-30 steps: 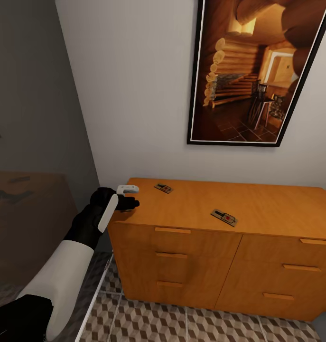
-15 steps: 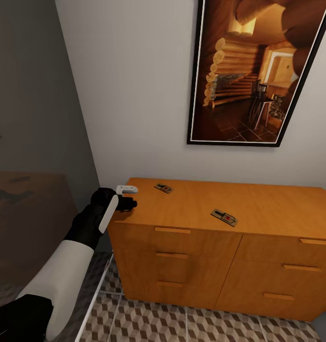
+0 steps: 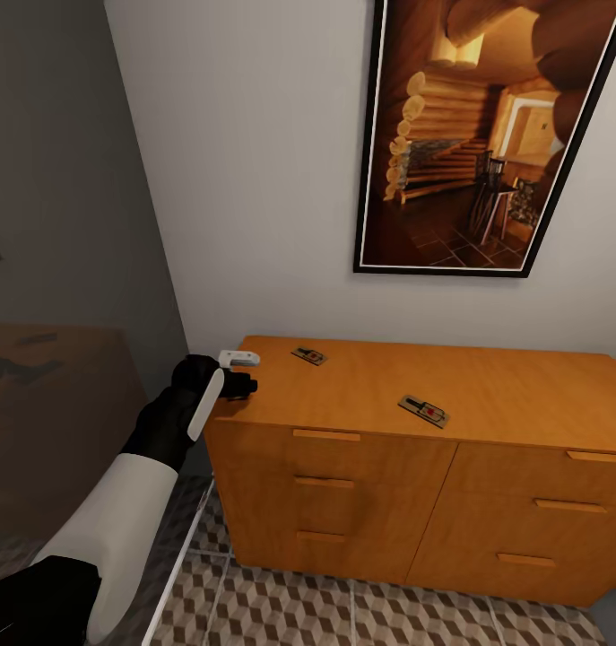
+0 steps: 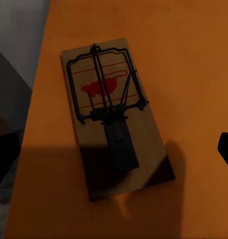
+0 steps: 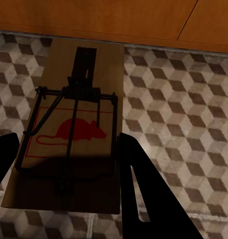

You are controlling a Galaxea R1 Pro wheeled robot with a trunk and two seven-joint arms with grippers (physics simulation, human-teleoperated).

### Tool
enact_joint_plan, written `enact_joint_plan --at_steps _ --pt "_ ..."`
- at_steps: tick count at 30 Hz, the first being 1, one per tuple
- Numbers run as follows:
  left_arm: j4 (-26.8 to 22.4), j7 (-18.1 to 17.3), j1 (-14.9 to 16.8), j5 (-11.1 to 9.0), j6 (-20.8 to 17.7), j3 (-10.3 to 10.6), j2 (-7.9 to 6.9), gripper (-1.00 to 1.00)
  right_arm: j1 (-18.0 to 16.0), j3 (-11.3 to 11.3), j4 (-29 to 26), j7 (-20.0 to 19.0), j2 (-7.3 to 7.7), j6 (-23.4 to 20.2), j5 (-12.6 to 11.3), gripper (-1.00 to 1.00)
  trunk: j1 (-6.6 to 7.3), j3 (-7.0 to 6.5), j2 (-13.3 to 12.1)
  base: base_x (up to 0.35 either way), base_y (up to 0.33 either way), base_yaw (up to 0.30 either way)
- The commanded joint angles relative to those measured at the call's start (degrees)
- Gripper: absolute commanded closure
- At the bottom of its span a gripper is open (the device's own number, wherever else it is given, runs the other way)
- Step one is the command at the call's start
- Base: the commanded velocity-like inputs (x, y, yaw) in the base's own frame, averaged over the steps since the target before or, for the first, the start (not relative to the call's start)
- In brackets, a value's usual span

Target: Take the four mousetraps from the cabinet in the bathroom and place them on the bathroom floor. Make sure all four end up on the same floor surface, and ensure that at least two of them are either under or directly next to the same bathroom sink.

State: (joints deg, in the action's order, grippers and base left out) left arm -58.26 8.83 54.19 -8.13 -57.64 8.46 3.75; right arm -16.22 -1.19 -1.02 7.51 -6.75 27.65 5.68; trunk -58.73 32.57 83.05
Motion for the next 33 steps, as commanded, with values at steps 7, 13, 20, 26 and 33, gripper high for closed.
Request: enact_joint_plan --at_steps 7,13,20,26,33 --pt "0.02 0.57 0.04 -0.57 -0.19 0.14 0.03 -1.00 -0.04 -0.13 0.05 0.30 -0.02 0.13 0.48 1.00 0.00 0.06 0.03 0.000 0.000 0.000" --pt "0.07 0.57 0.04 -0.57 -0.19 0.15 0.05 -1.00 -0.04 -0.13 0.05 0.31 -0.02 0.13 0.48 1.00 0.00 0.15 0.03 0.000 0.000 0.000" --pt "0.08 0.57 0.04 -0.59 -0.19 0.15 0.06 -1.00 -0.04 -0.13 0.05 0.30 -0.02 0.13 0.48 1.00 0.00 0.50 0.03 0.000 0.000 0.000" --pt "0.08 0.57 0.04 -0.63 -0.25 0.15 0.05 -1.00 -0.04 -0.13 0.05 0.31 -0.02 0.13 0.48 1.00 0.00 0.65 0.03 0.000 0.000 0.000" --pt "0.15 0.57 0.04 -0.65 -0.25 0.15 0.04 -1.00 -0.04 -0.13 0.05 0.30 -0.02 0.13 0.48 1.00 0.00 0.68 0.03 0.000 0.000 0.000"
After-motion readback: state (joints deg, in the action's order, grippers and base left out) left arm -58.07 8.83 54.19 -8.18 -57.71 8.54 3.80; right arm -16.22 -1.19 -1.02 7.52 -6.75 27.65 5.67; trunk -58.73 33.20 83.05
